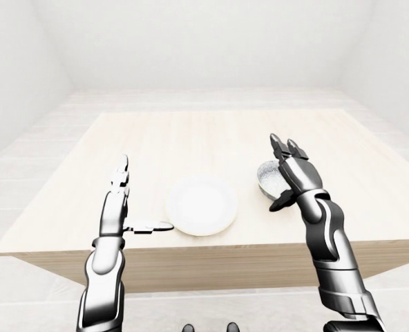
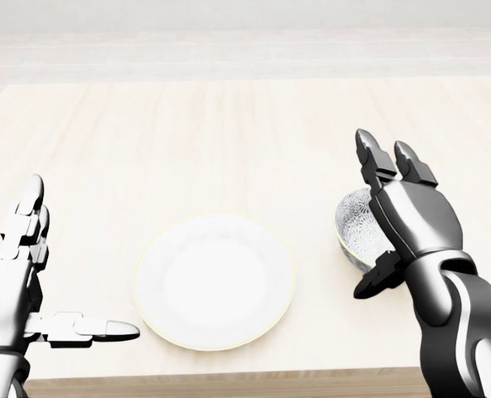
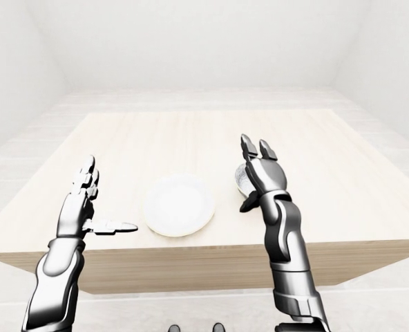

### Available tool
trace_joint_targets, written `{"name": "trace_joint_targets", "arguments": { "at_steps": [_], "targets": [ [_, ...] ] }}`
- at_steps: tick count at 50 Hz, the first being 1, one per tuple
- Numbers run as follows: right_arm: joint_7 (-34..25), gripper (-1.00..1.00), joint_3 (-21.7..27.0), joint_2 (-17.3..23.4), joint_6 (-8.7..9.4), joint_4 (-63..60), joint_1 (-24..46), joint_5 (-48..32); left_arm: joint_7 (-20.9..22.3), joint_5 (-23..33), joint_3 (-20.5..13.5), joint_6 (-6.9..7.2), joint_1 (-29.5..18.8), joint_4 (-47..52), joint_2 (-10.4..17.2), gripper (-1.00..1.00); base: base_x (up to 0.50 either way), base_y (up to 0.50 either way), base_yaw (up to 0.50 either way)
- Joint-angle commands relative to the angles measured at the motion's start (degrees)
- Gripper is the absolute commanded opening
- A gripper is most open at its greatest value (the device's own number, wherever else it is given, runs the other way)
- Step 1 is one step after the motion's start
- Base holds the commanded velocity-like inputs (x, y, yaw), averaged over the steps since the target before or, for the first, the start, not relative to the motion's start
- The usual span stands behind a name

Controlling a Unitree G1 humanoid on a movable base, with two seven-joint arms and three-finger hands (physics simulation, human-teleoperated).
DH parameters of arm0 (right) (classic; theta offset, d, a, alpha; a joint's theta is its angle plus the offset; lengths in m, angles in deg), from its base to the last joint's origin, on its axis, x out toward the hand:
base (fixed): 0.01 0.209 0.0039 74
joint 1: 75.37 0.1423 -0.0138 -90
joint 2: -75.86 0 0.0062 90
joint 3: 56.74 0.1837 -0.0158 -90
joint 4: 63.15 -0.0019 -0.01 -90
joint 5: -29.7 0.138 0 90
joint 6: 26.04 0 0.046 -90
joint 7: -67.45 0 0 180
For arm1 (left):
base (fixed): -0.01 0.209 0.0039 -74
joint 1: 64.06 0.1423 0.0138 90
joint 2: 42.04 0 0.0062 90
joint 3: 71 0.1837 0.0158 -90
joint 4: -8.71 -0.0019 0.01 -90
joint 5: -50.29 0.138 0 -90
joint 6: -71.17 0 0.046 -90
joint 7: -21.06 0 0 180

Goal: Put the bowl on the plate.

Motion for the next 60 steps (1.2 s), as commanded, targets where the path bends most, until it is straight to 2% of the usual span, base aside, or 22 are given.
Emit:
{"name": "trace_joint_targets", "arguments": {
  "at_steps": [1, 31, 43, 60],
  "targets": [
    [-0.3, 1.00, -1.0, -0.2, 0.00, 3.1, -0.7, -5.8, 0.6, 0.1, -0.2, 0.00, 0.6, 0.5, -0.2, 1.00, 0.00, 0.00, 0.00],
    [2.3, 1.00, -1.5, 1.4, 0.00, 18.6, 4.8, -15.2, 0.6, -0.7, -1.2, 0.00, -0.5, -2.4, 0.6, 1.00, 0.00, 0.00, 0.00],
    [4.3, 1.00, -2.5, 1.2, 0.00, 25.5, 6.6, -17.0, 0.1, -0.7, -1.1, 0.00, -1.1, -4.4, 0.7, 1.00, 0.00, 0.00, 0.00],
    [5.1, 1.00, -2.9, 1.7, 0.00, 28.1, 6.7, -17.7, 0.1, -0.8, -1.5, 0.00, -1.2, -3.5, 0.9, 1.00, 0.00, 0.00, 0.00]
  ]
}}
